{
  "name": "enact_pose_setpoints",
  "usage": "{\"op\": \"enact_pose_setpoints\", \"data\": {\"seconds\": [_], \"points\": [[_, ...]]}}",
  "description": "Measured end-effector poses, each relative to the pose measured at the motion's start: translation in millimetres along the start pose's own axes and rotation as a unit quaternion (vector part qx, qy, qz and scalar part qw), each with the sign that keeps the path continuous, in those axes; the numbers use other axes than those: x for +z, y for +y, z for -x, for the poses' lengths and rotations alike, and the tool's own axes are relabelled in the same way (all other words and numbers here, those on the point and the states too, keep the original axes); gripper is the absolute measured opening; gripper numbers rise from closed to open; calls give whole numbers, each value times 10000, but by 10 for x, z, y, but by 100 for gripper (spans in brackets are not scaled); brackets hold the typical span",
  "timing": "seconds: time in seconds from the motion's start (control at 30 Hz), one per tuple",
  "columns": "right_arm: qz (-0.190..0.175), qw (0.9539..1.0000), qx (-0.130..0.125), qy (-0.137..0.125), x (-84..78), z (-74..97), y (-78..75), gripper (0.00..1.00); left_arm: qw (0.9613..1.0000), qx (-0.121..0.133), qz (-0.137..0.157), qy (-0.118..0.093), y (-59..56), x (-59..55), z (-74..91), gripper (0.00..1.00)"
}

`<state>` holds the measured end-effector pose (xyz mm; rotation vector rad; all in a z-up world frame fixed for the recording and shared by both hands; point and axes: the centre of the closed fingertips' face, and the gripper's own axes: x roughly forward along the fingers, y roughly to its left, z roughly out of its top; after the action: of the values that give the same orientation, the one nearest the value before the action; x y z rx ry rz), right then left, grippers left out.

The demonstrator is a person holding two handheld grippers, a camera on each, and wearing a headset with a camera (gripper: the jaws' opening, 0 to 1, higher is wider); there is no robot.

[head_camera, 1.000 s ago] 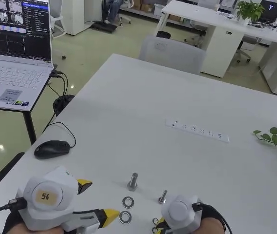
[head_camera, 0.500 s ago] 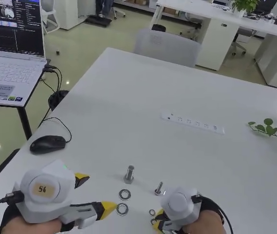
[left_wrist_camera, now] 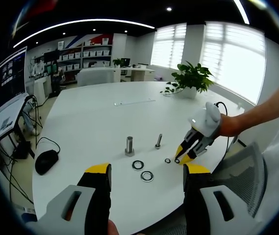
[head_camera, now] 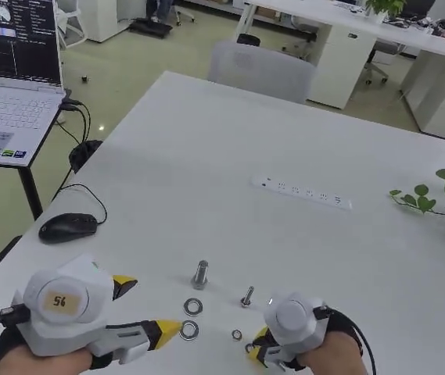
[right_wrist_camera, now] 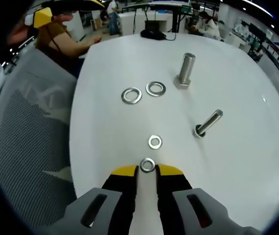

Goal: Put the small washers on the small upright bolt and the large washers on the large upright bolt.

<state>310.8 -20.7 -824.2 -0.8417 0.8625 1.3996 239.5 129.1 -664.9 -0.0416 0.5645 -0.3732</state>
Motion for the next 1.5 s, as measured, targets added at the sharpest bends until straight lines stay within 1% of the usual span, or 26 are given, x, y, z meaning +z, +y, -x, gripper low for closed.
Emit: {"op": "enact_pose_setpoints", "data": {"seconds": [0.1, 0.17, 0.33, 0.47, 0.63, 0.73, 0.8, 0.9, 0.97, 1.03, 1.07, 1.1, 1.13, 1.17, 1.27, 1.3, 1.33, 1.37, 1.4, 1.43, 1.5], "points": [[157, 9998, 91, 39, 14, -9, 14, 18, 10000, -7, -2, 4, -3, -2, -2, 58], [416, 9990, 132, 87, 23, -14, 18, 18, 10000, -15, -8, 3, -6, 0, -3, 58], [553, 9982, 241, 77, 36, -14, 13, 18, 10000, -36, -23, 0, -20, 7, -10, 58], [809, 9961, 333, 123, 27, -20, -8, 15, 10000, -58, -30, 6, -49, 6, -24, 58], [627, 9971, 420, 46, 28, -9, -31, 13, 10000, -69, 2, 22, -73, -22, -36, 58], [463, 9982, 374, -14, 33, -13, -27, 13, 10000, -69, 30, 33, -78, -49, -45, 58], [241, 9992, 304, -44, 35, -18, -30, 13, 10000, -69, 51, 37, -89, -59, -45, 58], [-317, 9992, 220, -94, 56, -18, -49, 13, 9999, -69, 91, 55, -84, -90, -62, 58], [-267, 9993, 241, -116, 59, -12, -49, 14, 9999, -73, 93, 70, -85, -100, -71, 58], [149, 9990, 389, -137, 58, -11, -4, 17, 9999, -76, 99, 69, -80, -97, -77, 58], [280, 9986, 430, -115, 49, -8, 14, 19, 9999, -74, 98, 64, -73, -92, -82, 58], [551, 9972, 496, -85, 39, -6, 35, 20, 9999, -70, 98, 61, -66, -89, -83, 58], [732, 9959, 527, -60, 33, -5, 42, 21, 9999, -62, 100, 54, -61, -83, -84, 58], [993, 9936, 544, -6, 25, -3, 39, 21, 9999, -57, 102, 53, -56, -81, -84, 58], [1325, 9889, 663, 110, 18, -14, 12, 19, 9999, -24, 104, 53, -20, -72, -77, 58], [1488, 9860, 736, 179, 22, -13, -3, 18, 9999, -11, 113, 41, -11, -64, -71, 58], [1589, 9839, 779, 228, 20, -13, -9, 17, 9999, -5, 119, 38, -6, -62, -68, 58], [1716, 9812, 844, 277, 21, -9, -7, 17, 9999, 2, 121, 39, -1, -62, -65, 58], [1918, 9764, 931, 360, 16, -5, -7, 17, 9999, 9, 119, 44, 2, -62, -61, 58], [2055, 9728, 988, 409, 13, -9, -8, 16, 9999, 22, 119, 53, 9, -64, -56, 58], [2292, 9662, 1057, 523, 7, -8, -11, 16, 9999, 32, 128, 52, 23, -68, -47, 58]]}}
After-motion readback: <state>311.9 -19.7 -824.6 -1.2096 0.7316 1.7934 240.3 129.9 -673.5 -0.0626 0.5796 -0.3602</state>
